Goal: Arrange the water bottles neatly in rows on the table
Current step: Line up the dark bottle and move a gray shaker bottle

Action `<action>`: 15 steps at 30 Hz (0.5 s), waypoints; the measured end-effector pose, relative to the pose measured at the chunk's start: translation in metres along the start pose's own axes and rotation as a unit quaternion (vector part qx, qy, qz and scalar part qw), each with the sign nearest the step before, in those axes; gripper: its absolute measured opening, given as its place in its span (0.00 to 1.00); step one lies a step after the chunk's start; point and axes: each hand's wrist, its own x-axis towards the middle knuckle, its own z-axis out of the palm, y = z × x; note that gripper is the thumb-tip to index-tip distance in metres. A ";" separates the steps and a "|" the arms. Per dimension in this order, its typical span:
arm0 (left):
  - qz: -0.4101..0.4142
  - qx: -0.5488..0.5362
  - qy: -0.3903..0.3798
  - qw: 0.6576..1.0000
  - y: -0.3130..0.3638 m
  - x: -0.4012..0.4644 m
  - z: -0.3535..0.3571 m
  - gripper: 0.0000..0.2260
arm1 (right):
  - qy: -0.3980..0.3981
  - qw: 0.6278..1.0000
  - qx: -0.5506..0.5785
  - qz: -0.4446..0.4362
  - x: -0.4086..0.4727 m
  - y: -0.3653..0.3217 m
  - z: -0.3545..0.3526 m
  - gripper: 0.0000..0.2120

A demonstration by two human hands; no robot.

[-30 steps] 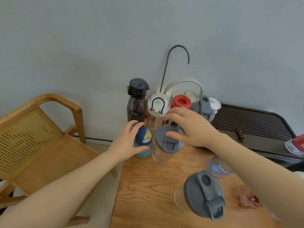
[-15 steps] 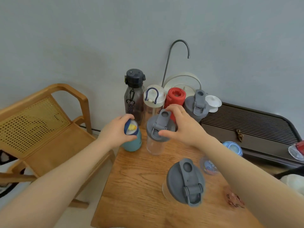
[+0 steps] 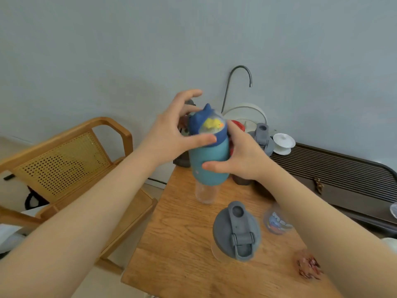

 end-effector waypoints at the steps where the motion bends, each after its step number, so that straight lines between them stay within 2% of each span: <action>1: -0.009 -0.041 0.005 0.999 -0.004 0.002 0.006 0.25 | 0.027 0.999 -0.002 0.017 -0.005 0.005 -0.007 0.34; 3: -0.056 -0.063 0.004 0.996 -0.021 0.004 0.021 0.19 | 0.077 0.995 0.024 0.066 -0.017 0.018 -0.020 0.32; 4: -0.092 -0.026 -0.011 0.995 -0.032 0.004 0.028 0.20 | 0.097 0.990 0.043 0.089 -0.024 0.026 -0.025 0.31; 7: -0.194 0.119 -0.118 0.967 -0.067 -0.006 0.052 0.33 | 0.135 0.978 0.059 0.148 -0.047 0.046 -0.037 0.31; 9: -0.190 0.164 -0.157 0.955 -0.083 -0.010 0.068 0.44 | 0.142 0.971 0.051 0.186 -0.059 0.059 -0.038 0.32; 11: -0.177 0.171 -0.150 0.958 -0.094 -0.011 0.082 0.48 | 0.142 0.965 0.043 0.216 -0.068 0.072 -0.031 0.32; 15: -0.159 0.200 -0.098 0.962 -0.103 -0.015 0.090 0.45 | 0.124 0.960 0.008 0.251 -0.072 0.093 -0.010 0.32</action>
